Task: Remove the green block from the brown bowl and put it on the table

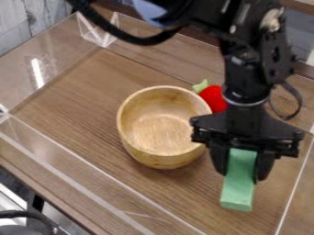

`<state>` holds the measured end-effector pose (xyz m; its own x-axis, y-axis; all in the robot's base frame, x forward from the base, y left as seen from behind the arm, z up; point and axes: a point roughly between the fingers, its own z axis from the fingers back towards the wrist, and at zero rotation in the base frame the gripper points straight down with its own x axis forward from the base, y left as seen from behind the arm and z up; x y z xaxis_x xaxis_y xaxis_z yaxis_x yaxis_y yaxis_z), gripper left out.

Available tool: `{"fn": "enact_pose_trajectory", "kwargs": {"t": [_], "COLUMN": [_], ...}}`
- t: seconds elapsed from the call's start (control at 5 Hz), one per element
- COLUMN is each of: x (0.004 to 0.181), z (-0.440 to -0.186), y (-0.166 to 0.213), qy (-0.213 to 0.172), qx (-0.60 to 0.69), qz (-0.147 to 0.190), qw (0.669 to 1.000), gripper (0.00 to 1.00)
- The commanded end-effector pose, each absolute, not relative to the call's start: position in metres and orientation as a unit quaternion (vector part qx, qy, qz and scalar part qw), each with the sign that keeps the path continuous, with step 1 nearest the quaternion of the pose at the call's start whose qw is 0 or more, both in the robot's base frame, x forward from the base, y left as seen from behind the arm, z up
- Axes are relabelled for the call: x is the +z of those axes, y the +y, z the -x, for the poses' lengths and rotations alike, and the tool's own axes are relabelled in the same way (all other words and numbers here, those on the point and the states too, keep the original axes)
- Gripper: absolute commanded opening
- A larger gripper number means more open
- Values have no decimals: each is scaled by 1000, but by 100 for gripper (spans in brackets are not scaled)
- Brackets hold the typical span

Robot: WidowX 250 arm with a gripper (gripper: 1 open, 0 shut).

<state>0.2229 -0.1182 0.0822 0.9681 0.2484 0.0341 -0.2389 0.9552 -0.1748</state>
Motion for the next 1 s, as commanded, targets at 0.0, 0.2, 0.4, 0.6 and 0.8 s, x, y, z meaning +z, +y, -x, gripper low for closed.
{"fn": "enact_pose_trajectory", "kwargs": {"t": [0.0, 0.2, 0.4, 0.6, 0.8], "x": [93, 93, 94, 94, 95], "z": [-233, -235, -239, -239, -239], "y": [-126, -122, -116, -119, -122], "qy": [-39, -36, -34, -32, -30], "qx": [99, 89, 82, 78, 75], "qz": [97, 98, 100, 102, 103], "qw": [990, 991, 991, 991, 991], "gripper": [0, 0, 0, 0, 0]}}
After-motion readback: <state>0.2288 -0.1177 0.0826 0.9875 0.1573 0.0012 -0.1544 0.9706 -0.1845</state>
